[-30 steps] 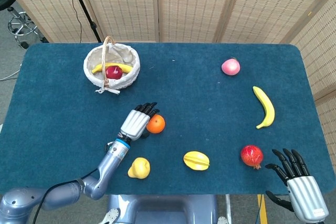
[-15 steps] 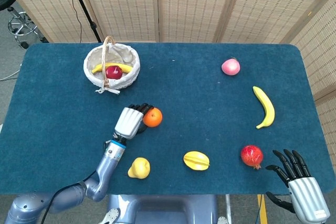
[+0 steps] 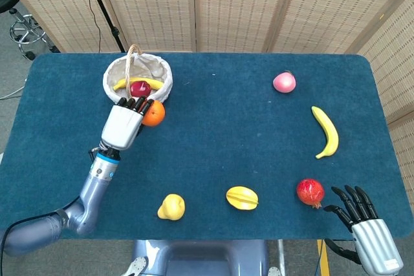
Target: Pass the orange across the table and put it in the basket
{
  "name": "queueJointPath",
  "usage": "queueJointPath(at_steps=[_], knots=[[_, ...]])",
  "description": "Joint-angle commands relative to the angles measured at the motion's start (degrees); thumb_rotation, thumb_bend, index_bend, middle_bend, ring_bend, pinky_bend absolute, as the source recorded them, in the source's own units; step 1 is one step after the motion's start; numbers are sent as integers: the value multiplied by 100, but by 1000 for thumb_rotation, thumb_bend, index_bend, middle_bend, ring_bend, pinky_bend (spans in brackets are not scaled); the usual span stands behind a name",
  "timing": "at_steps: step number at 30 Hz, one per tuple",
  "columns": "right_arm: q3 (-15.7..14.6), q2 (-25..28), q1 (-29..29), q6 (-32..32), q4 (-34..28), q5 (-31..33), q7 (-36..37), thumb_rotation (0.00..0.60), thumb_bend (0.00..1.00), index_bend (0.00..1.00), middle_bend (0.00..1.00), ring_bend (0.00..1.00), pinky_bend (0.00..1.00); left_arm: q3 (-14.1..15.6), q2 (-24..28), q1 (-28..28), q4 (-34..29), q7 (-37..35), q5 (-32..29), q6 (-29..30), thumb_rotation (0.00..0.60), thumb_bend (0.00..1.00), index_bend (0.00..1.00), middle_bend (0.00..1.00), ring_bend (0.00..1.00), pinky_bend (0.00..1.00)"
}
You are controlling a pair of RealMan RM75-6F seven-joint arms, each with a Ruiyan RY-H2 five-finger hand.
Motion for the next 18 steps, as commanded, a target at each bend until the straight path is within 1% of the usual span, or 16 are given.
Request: queueJointPath(at_steps=[1,2,8,15,18], knots=[[-25,9,-4,12,-14,-71,8,600,0,341,129,52,41,-117,-56,-219,460,57,-180,-314,600,416,604,523,484,508],[-29,11,-5,15,-16,-84,9,600,0,342,129,52,41,-123,-88,-252,534,35,-197,-351,600,416,604,523,484,508],[-54,26,-31,73,-26,-200,31,600,0,346,129,53,41,-141,-618,-707,1603,-91,-230,-672,600,416,604,524,484,508],[-88,45,-23,67,-19,-295,105,600,0,348,135,57,41,-253,-1153,-1215,2910,-253,-360,-986,600,417,606,525,484,508],[-87,48,-27,74,-8,-301,117,600,0,349,135,58,41,-300,-1342,-1373,3318,-412,-415,-1055,600,417,606,525,485,508]])
